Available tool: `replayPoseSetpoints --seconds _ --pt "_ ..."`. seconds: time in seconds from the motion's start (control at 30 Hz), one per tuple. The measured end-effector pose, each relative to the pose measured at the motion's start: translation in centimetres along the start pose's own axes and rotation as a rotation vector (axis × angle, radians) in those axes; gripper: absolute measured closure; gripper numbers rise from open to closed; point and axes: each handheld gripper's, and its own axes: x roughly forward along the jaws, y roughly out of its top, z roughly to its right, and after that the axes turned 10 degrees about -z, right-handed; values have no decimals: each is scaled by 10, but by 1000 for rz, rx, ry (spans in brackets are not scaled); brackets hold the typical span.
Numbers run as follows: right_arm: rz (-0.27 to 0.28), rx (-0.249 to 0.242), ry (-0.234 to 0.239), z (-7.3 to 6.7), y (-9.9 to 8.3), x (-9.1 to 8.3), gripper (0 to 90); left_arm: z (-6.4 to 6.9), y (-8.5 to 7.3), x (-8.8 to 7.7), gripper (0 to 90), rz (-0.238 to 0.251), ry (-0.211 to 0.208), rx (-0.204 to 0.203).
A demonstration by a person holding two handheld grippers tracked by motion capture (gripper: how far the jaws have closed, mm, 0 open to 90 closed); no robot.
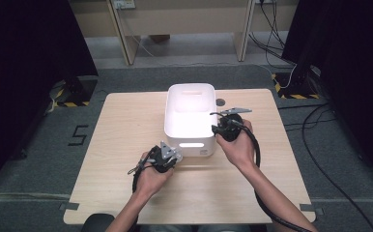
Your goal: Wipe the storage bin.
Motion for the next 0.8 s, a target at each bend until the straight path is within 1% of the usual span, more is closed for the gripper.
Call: replayPoseSetpoints --seconds 0.43,0.63,0.8 --pt "3 3 -5 -1 0 0 715 2 2 12 723 -34 -13 1" --pt "5 6 -4 -1 0 0 714 4 3 15 723 -33 -14 1" --pt "7 -1 -8 -1 0 0 714 6 5 15 724 -34 -15 4"
